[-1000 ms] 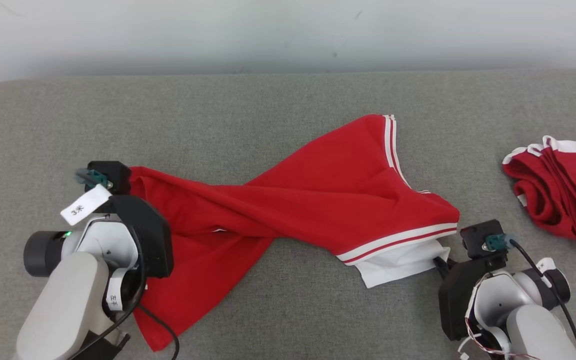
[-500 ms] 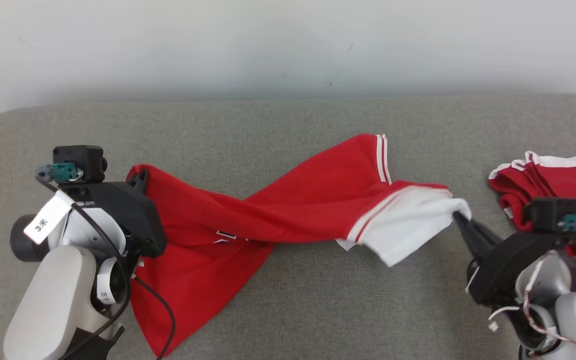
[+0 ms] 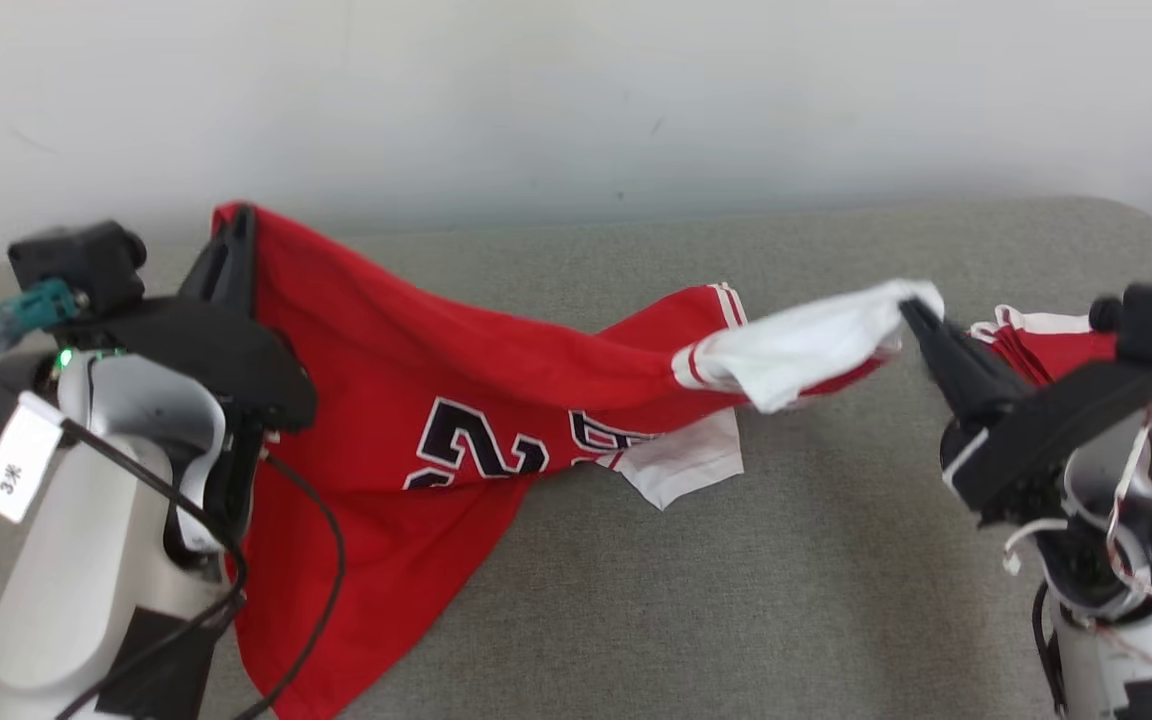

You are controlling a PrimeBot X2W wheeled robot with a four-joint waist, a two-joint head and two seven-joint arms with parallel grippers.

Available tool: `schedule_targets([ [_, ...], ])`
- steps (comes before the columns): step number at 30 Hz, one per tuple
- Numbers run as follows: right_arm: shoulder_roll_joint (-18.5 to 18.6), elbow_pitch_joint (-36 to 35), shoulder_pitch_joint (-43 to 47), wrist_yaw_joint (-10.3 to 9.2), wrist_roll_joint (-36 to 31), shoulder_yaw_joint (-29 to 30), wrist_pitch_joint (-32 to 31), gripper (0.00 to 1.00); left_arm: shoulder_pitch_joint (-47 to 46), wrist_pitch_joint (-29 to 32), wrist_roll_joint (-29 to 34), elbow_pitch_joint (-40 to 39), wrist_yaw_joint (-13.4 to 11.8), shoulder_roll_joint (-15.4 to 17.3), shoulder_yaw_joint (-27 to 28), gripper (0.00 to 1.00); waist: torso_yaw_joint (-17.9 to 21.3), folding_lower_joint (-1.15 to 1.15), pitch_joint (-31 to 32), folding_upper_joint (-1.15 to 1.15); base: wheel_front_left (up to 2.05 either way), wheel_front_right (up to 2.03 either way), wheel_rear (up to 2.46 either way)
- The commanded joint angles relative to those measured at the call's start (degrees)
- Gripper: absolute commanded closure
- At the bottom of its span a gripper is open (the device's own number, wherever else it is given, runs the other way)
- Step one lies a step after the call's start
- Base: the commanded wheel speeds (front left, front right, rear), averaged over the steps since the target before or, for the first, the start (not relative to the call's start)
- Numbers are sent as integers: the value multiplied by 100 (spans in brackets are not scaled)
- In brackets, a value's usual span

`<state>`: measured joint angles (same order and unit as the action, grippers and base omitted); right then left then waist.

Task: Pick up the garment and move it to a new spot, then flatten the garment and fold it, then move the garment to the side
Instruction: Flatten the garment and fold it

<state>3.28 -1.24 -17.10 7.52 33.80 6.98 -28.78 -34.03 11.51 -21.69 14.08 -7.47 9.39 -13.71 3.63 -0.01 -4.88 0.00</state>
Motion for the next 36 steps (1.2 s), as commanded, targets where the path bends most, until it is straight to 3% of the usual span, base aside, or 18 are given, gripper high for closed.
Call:
schedule_targets([
  [1,4,-57,-242,-8,106,-11,-38,100,-189,-72,28,10,26,7,7,100,70,1,-81,0,0,0,0],
  [9,93,-11,-1472,-7,372,-207,-306,100,-1117,-336,39,240,-258,-160,220,100,212,1,-599,0,0,0,0],
  [13,41,202,-2236,-7,590,-162,-386,100,-1716,-539,128,424,-252,-161,228,100,289,1,-986,0,0,0,0],
  [20,17,955,-3629,-6,365,-329,-140,100,-2491,-784,227,781,-192,-121,174,100,457,1,-1587,0,0,0,0],
  [29,-3,2402,-5378,-6,114,-481,1060,100,-3558,-1199,360,1331,-114,-222,75,100,545,1,-2209,0,0,0,0],
  [36,-27,3531,-6575,-6,-106,-341,2688,100,-4316,-1884,540,1726,122,-103,-53,100,581,1,-2512,0,0,0,0],
])
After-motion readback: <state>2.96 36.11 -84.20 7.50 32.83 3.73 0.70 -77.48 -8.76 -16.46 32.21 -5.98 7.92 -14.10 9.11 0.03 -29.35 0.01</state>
